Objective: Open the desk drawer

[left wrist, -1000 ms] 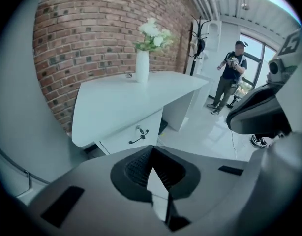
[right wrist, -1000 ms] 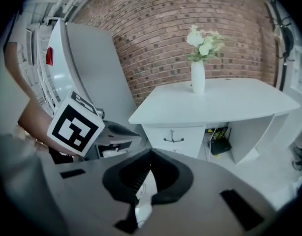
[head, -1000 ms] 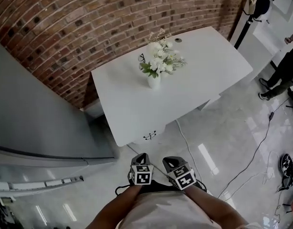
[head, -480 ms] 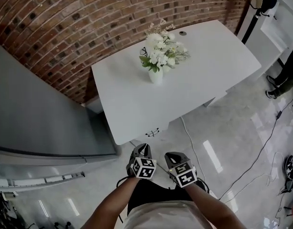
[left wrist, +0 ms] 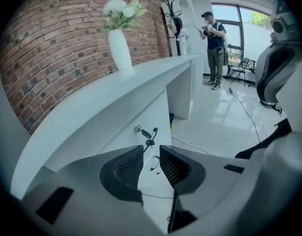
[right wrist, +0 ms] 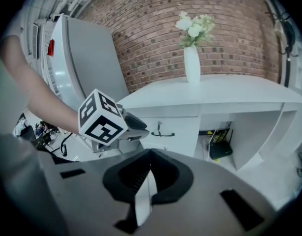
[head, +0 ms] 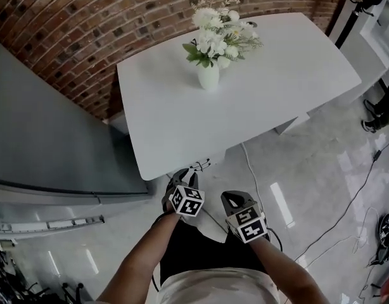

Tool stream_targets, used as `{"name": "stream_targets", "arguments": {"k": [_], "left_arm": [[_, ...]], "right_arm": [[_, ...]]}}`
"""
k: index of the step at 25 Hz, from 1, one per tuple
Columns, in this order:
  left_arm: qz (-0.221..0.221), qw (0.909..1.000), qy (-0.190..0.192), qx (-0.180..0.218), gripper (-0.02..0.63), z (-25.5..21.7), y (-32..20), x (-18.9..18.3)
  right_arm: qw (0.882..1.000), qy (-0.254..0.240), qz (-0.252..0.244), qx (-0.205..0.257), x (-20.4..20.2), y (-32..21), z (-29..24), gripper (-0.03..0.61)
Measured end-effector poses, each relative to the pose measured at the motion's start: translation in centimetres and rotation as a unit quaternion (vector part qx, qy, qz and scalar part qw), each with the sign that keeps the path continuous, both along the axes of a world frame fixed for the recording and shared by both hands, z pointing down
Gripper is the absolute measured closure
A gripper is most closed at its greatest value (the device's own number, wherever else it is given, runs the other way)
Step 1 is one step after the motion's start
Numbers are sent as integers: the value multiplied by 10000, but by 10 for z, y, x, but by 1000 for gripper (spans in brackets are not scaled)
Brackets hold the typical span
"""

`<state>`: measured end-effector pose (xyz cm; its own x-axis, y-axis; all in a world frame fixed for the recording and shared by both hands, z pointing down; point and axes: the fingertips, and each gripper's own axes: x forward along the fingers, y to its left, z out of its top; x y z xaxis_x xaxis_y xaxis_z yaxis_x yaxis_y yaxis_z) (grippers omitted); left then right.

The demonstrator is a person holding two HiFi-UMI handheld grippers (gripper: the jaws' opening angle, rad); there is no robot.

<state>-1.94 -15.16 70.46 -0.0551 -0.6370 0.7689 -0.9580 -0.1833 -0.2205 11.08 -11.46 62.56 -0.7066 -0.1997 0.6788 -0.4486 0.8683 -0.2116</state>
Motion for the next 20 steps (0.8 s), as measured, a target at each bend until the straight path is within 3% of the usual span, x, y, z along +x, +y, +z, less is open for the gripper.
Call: {"name": "stream_targets", "arguments": {"k": [5, 10, 20], "left_arm": [[671, 9944, -784, -212, 523, 25, -10, -4], [1479, 9730, -1742, -325, 525, 49, -24, 0], [1108, 9717, -2046, -415, 523, 81, -41, -22]], "right_arm": [[9992, 156, -357, 62, 4, 8, 21, 563], [9979, 243, -600, 63, 5, 17, 31, 563], [9976, 215, -663, -39, 9, 26, 46, 563]]}}
